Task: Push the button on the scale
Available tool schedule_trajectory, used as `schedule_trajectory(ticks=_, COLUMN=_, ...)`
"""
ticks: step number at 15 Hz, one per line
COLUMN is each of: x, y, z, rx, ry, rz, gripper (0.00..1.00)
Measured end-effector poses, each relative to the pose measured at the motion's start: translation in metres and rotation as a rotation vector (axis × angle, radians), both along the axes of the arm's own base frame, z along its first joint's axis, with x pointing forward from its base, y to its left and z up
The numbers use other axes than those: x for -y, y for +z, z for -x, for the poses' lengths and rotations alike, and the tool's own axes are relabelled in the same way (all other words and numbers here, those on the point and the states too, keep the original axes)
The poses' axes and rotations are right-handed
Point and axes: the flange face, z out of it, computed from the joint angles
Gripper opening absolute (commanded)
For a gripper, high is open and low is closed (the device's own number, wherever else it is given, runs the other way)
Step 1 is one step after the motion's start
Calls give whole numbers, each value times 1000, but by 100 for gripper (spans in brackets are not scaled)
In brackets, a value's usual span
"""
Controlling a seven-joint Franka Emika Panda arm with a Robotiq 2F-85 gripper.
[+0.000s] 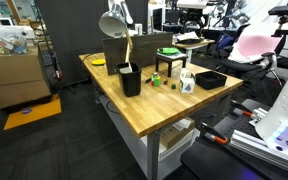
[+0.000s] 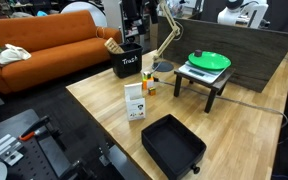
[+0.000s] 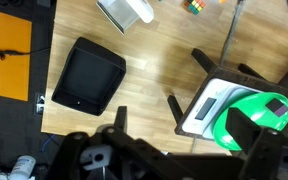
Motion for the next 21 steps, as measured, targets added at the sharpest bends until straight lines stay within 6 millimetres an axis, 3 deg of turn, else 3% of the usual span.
schedule_trajectory(ticks=4, x=13, y=-11, z=-33, rx=0, ry=-62, rz=-10, gripper=100)
schedule_trajectory(ticks=13, x=13, y=-10, z=-34, rx=1, ry=-68, rz=-12, gripper=100)
schedule_trajectory(ticks=17, x=55, y=-6, z=-39, rx=20, ry=-149, rz=-7, gripper=100)
schedule_trajectory(ticks=21, x=92, y=-8, z=-69, rx=45, ry=-235, rz=-12, gripper=100)
